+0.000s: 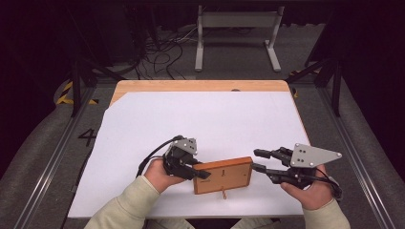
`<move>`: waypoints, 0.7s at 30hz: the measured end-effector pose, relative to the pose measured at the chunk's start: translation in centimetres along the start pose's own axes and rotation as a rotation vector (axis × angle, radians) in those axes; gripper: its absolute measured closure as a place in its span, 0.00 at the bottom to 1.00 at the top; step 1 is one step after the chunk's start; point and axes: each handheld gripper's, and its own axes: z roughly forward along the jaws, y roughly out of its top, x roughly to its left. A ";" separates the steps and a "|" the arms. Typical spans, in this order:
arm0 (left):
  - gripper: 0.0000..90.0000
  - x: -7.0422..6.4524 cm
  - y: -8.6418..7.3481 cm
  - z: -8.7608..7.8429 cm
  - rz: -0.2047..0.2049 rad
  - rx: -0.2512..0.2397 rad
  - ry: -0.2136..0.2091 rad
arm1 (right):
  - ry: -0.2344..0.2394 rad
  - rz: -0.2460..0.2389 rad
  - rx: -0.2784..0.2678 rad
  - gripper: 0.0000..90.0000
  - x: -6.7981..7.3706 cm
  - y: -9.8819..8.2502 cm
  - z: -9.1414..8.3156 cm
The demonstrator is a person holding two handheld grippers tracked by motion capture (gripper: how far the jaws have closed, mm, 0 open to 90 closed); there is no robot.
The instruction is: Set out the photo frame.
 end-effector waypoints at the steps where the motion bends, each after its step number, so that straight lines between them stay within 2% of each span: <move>1: 0.78 -0.2 0.1 0.0 0.013 -0.003 0.011 | -0.001 -0.001 -0.004 0.66 -0.1 0.0 0.0; 4: 0.78 -0.8 0.1 0.0 0.026 -0.005 0.031 | -0.002 -0.004 -0.013 0.67 -0.3 0.1 0.0; 8: 0.78 -1.3 0.2 -0.4 0.045 -0.031 0.085 | -0.008 -0.003 -0.026 0.67 -0.5 0.1 -0.2; 9: 0.78 -1.3 0.1 -0.8 0.046 -0.049 0.111 | -0.013 0.001 -0.034 0.67 -0.7 0.1 -0.3; 11: 0.78 -1.4 0.1 -1.0 0.043 -0.060 0.127 | -0.015 0.002 -0.036 0.67 -0.7 0.1 -0.4; 12: 0.78 -1.4 0.2 -1.6 0.043 -0.092 0.159 | -0.022 0.006 -0.044 0.67 -0.8 0.0 -0.5; 13: 0.78 -1.4 0.2 -1.6 0.043 -0.092 0.159 | -0.022 0.006 -0.044 0.67 -0.8 0.0 -0.5; 14: 0.78 -1.4 0.2 -2.0 0.036 -0.114 0.170 | -0.024 0.008 -0.045 0.67 -0.9 0.0 -0.6; 16: 0.78 -1.4 0.3 -2.6 0.027 -0.144 0.221 | -0.028 0.010 -0.045 0.67 -0.9 -0.1 -0.6; 18: 0.78 -1.5 0.3 -3.1 0.018 -0.162 0.296 | -0.031 0.014 -0.041 0.67 -0.9 -0.2 -0.6; 21: 0.78 -1.1 0.2 -3.5 -0.018 -0.195 0.368 | -0.031 0.017 -0.032 0.67 -0.9 -0.4 -0.5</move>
